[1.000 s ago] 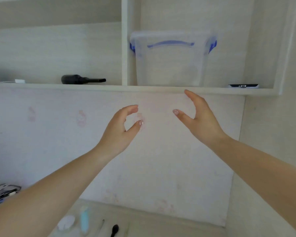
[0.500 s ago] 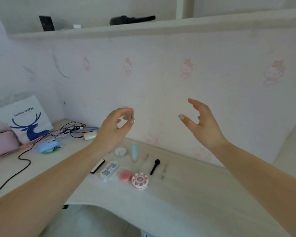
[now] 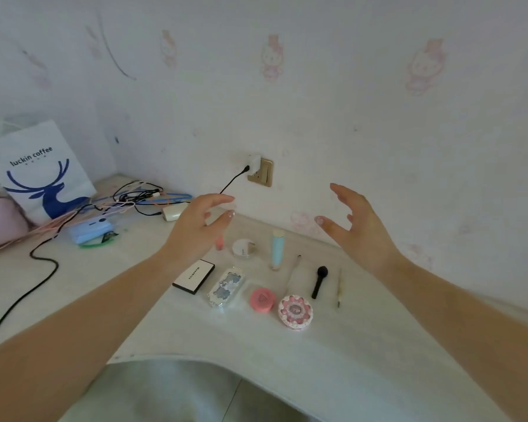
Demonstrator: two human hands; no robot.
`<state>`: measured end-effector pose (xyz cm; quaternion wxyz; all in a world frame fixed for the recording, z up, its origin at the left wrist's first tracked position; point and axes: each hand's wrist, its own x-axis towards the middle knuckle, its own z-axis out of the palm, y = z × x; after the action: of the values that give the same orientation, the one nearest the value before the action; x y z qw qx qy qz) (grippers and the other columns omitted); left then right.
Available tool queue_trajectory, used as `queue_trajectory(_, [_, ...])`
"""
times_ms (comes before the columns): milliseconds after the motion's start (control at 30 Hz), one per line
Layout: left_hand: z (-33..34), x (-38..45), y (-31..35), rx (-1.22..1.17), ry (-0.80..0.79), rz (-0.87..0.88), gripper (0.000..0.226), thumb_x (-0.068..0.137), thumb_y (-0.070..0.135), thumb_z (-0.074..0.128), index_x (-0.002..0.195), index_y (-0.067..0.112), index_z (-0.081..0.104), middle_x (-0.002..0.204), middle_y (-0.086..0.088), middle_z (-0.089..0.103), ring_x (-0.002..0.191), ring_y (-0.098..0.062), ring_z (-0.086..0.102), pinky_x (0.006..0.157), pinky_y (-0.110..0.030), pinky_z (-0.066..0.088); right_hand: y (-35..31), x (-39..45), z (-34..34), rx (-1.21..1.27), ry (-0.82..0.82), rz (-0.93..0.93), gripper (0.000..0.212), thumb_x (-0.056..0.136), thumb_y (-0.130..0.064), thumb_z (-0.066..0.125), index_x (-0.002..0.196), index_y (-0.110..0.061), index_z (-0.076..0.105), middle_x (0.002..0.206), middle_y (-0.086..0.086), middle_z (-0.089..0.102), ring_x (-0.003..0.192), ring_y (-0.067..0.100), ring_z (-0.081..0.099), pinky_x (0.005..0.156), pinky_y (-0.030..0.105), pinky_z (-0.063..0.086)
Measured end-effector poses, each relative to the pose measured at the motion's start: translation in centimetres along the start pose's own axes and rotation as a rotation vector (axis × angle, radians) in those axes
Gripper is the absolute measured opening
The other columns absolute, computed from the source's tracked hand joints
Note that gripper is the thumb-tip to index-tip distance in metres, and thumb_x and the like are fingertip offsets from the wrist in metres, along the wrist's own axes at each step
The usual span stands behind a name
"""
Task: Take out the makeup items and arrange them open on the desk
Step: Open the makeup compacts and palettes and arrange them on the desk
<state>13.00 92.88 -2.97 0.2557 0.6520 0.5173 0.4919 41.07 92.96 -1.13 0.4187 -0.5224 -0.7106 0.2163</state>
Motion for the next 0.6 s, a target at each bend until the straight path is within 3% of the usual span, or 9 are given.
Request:
queue_trajectory(33, [-0.8, 1.4, -1.7, -0.022, -0.013, -0.007, 0.026, 0.089, 0.021, 0.060, 0.097, 0.046, 0.060, 0.075, 0.020, 0.068, 0.096, 0.018, 0.054, 0.093, -0.021, 0.036, 0.0, 1.2, 1.9, -0.004, -0.001, 0.016, 0.062, 0.083, -0.042, 0.063, 0.138, -0.037, 0.035, 0.140, -0.014, 0.036, 0.124, -0.005, 0.034, 0.107, 0.025, 0.029])
queue_trajectory(100, [-2.1, 3.8, -4.5, -0.052, -0.042, -0.035, 0.026, 0.090, 0.018, 0.059, 0.096, 0.043, 0.060, 0.074, 0.028, 0.067, 0.105, 0.010, 0.054, 0.095, -0.022, 0.038, -0.2, 3.3, 5.3, -0.023, 0.000, 0.051, 0.063, 0.083, -0.040, 0.063, 0.138, -0.036, 0.035, 0.140, -0.014, 0.037, 0.124, -0.004, 0.034, 0.106, 0.024, 0.030])
queue_trajectory(233, [-4.8, 7.8, -9.9, -0.090, -0.107, -0.112, 0.029, 0.090, 0.014, 0.060, 0.096, 0.042, 0.058, 0.105, 0.021, 0.060, 0.108, -0.011, 0.058, 0.096, -0.025, 0.041, -0.4, 6.8, 11.6, -0.040, -0.020, 0.170, 0.062, 0.082, -0.043, 0.063, 0.137, -0.040, 0.035, 0.140, -0.014, 0.037, 0.126, 0.000, 0.037, 0.103, 0.023, 0.030])
queue_trajectory(400, [-6.3, 9.7, -15.5, -0.087, -0.228, -0.220, 0.022, 0.090, 0.013, 0.059, 0.109, 0.023, 0.062, 0.114, 0.007, 0.061, 0.110, -0.007, 0.056, 0.092, -0.021, 0.042, -0.6, 9.0, 17.2, -0.051, -0.017, 0.271, 0.062, 0.080, -0.049, 0.062, 0.136, -0.043, 0.036, 0.141, -0.014, 0.038, 0.121, 0.003, 0.045, 0.097, 0.029, 0.042])
queue_trajectory(600, [-6.2, 10.0, -20.0, -0.109, -0.320, -0.323, 0.021, 0.089, 0.015, 0.060, 0.107, 0.026, 0.061, 0.116, 0.007, 0.063, 0.112, -0.004, 0.055, 0.092, -0.023, 0.043, 1.0, 8.6, 22.6, -0.102, -0.056, 0.367, 0.058, 0.081, -0.042, 0.064, 0.134, -0.041, 0.039, 0.130, -0.019, 0.039, 0.122, 0.005, 0.042, 0.101, 0.030, 0.037])
